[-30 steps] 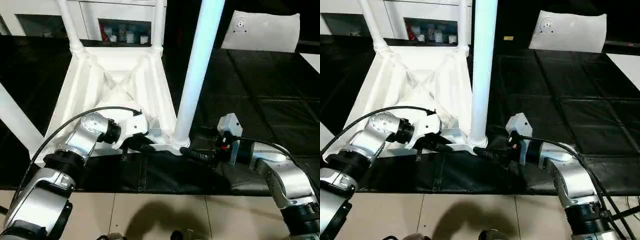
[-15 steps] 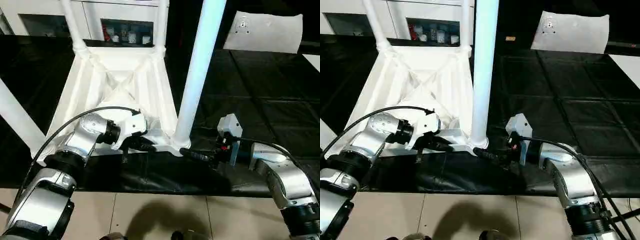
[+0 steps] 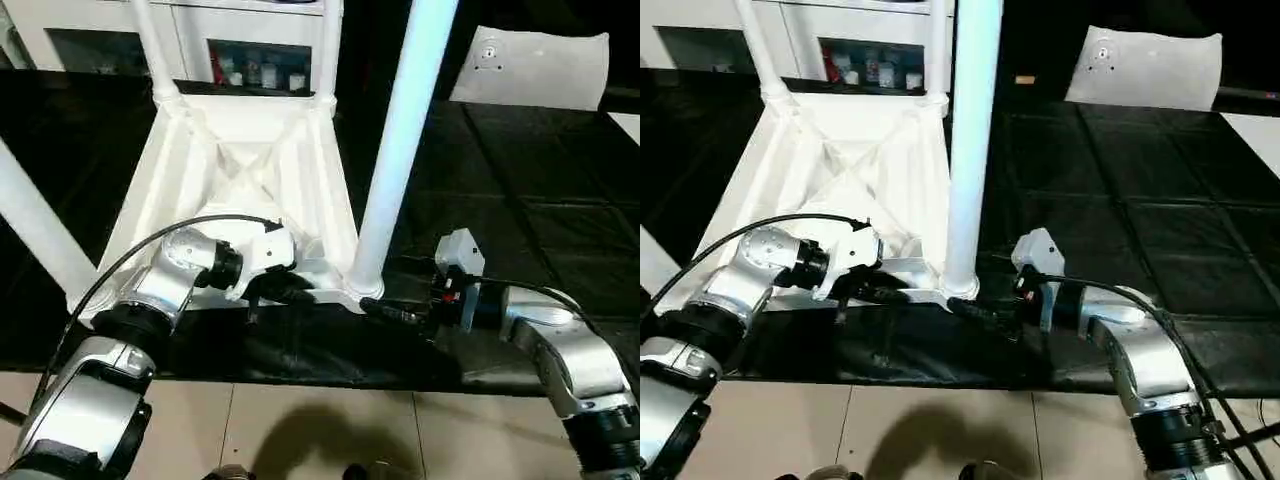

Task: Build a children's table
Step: Rotate leg to tighten

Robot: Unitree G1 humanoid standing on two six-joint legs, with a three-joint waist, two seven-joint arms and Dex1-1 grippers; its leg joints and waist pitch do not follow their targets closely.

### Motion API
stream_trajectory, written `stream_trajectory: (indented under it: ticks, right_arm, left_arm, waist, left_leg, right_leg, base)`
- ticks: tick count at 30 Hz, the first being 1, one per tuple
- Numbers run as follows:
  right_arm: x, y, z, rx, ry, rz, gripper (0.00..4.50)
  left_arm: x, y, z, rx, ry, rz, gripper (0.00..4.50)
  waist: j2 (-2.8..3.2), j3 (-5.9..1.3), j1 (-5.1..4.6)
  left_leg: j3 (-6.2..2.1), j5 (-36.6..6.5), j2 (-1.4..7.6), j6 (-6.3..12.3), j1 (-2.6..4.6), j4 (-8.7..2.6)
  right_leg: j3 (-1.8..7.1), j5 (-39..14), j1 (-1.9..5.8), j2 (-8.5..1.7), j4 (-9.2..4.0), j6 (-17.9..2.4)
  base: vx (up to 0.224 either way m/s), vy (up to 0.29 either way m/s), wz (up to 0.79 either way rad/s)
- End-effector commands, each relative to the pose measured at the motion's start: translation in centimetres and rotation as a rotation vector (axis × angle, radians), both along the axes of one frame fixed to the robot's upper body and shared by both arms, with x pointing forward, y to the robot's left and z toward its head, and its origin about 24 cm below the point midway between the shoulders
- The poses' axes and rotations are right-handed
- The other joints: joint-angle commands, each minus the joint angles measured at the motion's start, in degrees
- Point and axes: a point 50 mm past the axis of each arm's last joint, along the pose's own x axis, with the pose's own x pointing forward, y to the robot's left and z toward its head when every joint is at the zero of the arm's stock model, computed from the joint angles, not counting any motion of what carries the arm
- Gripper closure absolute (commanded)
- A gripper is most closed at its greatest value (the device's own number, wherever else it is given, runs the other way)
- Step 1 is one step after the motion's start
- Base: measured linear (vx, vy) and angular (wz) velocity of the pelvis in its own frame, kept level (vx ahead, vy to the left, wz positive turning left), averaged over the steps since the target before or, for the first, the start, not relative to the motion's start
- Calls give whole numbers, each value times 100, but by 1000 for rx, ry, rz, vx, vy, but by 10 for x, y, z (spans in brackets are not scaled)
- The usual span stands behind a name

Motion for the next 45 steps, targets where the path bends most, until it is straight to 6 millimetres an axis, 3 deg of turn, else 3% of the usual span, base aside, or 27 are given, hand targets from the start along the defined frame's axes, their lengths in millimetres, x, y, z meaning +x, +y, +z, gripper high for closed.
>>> stream_trajectory:
  ticks: [1,11,15,21,22,25,31,37,38,45]
  right_arm:
    - [0,1,2,6,-7,25,0]
    - [4,0,2,-8,-13,27,0]
    - [8,1,2,-31,-14,57,0]
    - [11,5,2,-37,-6,167,0]
    - [11,7,3,-36,5,216,18]
    - [11,9,3,-38,19,271,36]
    - [10,13,0,-68,62,383,81]
    - [12,14,-1,-84,80,424,133]
    - [12,14,-2,-84,82,428,157]
    - [12,16,-4,-89,98,460,204]
  left_arm:
    - [-3,-1,-9,22,49,-6,417]
    - [-5,-2,-13,59,63,-39,443]
    - [-9,-5,-10,64,74,-150,443]
    - [-18,-8,-8,104,105,-323,443]
    - [-20,-9,-7,125,105,-362,449]
    - [-20,-10,-6,136,100,-383,450]
    - [-16,-11,-2,149,80,-391,450]
    - [-16,-10,-2,160,83,-401,450]
    - [-16,-9,-2,161,84,-401,450]
    - [-16,-7,-3,171,87,-404,450]
  waist:
    - [-13,-393,12]
    - [-34,-392,12]
    - [-30,-392,-1]
    - [-6,-411,55]
    - [-4,-411,93]
    - [-7,-398,155]
    - [-29,-376,166]
    - [-54,-374,155]
    - [-48,-375,160]
    - [-38,-358,165]
  left_leg:
    - [-27,-383,190,431,-69,-351]
    - [-28,-355,189,459,-76,-347]
    - [-26,-339,193,482,-67,-347]
    - [-7,14,236,686,-50,-325]
    - [-1,34,253,743,-43,-318]
    - [5,-76,271,704,-28,-324]
    - [0,-316,253,531,-42,-339]
    - [0,-170,246,581,-57,-333]
    - [-1,-176,246,582,-53,-334]
    - [-2,-201,248,569,-50,-344]
  right_leg:
    - [331,-1141,388,-467,-437,-1068]
    - [325,-1159,390,-471,-437,-1070]
    - [325,-1062,379,-471,-424,-1129]
    - [323,-171,376,-467,-301,-1439]
    - [317,-59,375,-475,-278,-1524]
    - [323,-189,364,-498,-289,-1528]
    - [327,-776,376,-506,-360,-1332]
    - [318,-559,368,-489,-331,-1358]
    - [317,-602,367,-494,-336,-1347]
    - [318,-685,359,-496,-350,-1320]
  base:
    - [0,0,0]
    - [0,0,0]
    - [0,0,0]
    - [0,0,0]
    - [0,0,0]
    - [0,0,0]
    - [0,0,0]
    - [0,0,0]
    - [0,0,0]
    - [0,0,0]
